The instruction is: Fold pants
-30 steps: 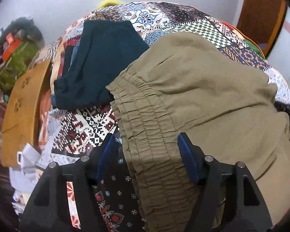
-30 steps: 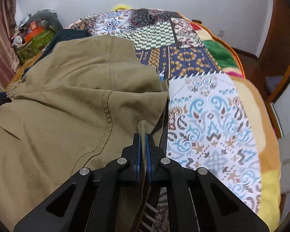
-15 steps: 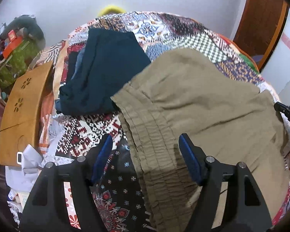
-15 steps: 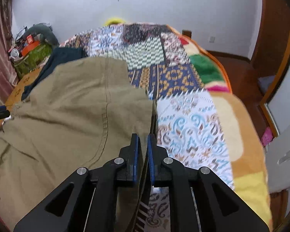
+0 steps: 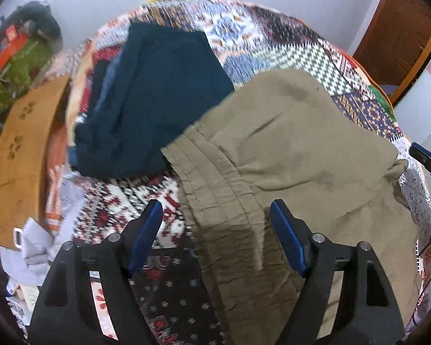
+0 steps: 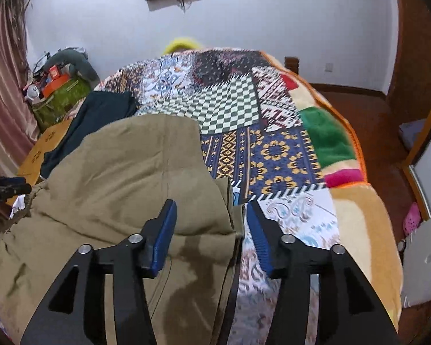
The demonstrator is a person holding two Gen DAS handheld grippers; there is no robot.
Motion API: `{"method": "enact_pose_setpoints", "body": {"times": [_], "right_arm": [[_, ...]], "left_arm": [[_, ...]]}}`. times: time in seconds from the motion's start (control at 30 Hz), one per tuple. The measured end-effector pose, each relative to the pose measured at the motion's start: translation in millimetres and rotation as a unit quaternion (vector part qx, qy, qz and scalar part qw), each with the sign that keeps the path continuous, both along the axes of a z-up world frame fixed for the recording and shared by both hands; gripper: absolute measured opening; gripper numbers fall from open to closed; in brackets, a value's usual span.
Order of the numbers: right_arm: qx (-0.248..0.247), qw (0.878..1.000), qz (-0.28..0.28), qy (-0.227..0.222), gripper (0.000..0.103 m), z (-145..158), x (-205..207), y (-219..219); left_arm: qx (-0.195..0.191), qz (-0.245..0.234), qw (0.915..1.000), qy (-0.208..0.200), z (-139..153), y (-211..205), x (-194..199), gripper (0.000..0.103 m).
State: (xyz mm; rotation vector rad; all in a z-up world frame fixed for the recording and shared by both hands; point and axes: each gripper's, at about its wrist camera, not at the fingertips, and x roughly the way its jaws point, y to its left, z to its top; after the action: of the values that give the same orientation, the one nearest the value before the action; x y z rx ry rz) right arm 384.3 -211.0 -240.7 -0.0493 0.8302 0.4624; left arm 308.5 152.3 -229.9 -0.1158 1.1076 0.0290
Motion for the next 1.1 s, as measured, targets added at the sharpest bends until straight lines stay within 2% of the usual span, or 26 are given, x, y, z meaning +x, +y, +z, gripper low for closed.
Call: {"method": "enact_pose_setpoints", "body": {"times": [0.13, 0.3, 0.33, 0.37, 0.4, 0.47, 0.53, 0.6, 0.67, 0.87, 1.1], "right_arm": [[-0.014, 0.999, 0.017, 0.025, 0.049, -16.9, 20.4, 7.1], [-0.012, 0.996, 0.039, 0.076, 0.049, -40.9, 34.2, 16.3], [-0.015, 0.996, 0.043, 0.076, 0.044, -43.8, 32.6, 17.9], [-0.015, 0.996, 0.047, 0.076, 0.033, -45.7, 31.1, 19.4], [-0.021, 0.996, 0.046, 0.075, 0.029, -47.4, 29.9, 20.6], [-0.035, 0.996, 0.047, 0.072, 0.014, -49.3, 28.3, 22.2], [-0.044, 0.995, 0.053, 0.066, 0.013, -50.1, 24.8, 23.7], [-0.068, 0.994, 0.063, 0.053, 0.012, -49.2, 20.7, 28.6], [-0.083, 0.993, 0.068, 0.044, 0.012, -49.1, 20.5, 30.9], [-0.087, 0.994, 0.056, 0.042, 0.012, -54.5, 23.4, 28.9], [-0.108, 0.992, 0.051, 0.045, 0.015, -49.0, 23.5, 34.5]], "left_arm": [[-0.009, -0.007, 0.9998, 0.017, -15.0, -6.4, 7.2, 0.082], [-0.017, -0.007, 0.9997, 0.015, -17.2, -4.5, 6.9, 0.084], [-0.018, -0.007, 0.9997, 0.014, -16.9, -3.7, 7.1, 0.084], [-0.015, -0.005, 0.9998, 0.01, -16.5, -3.4, 6.4, 0.083], [-0.001, 0.001, 1.0, 0.001, -15.0, -3.7, 5.3, 0.078], [0.022, 0.008, 0.9997, -0.012, -12.0, -5.0, 4.9, 0.072], [0.028, 0.003, 0.9995, -0.015, -10.9, -7.3, 5.1, 0.063], [0.048, -0.001, 0.9987, -0.017, -10.5, -10.5, 5.6, 0.061], [0.068, 0.0, 0.9974, -0.024, -9.6, -11.0, 3.7, 0.061], [0.039, 0.014, 0.9988, -0.027, -13.9, 4.8, 0.5, 0.063], [0.058, -0.004, 0.9978, -0.031, -5.2, -2.7, -2.9, 0.066]]}}
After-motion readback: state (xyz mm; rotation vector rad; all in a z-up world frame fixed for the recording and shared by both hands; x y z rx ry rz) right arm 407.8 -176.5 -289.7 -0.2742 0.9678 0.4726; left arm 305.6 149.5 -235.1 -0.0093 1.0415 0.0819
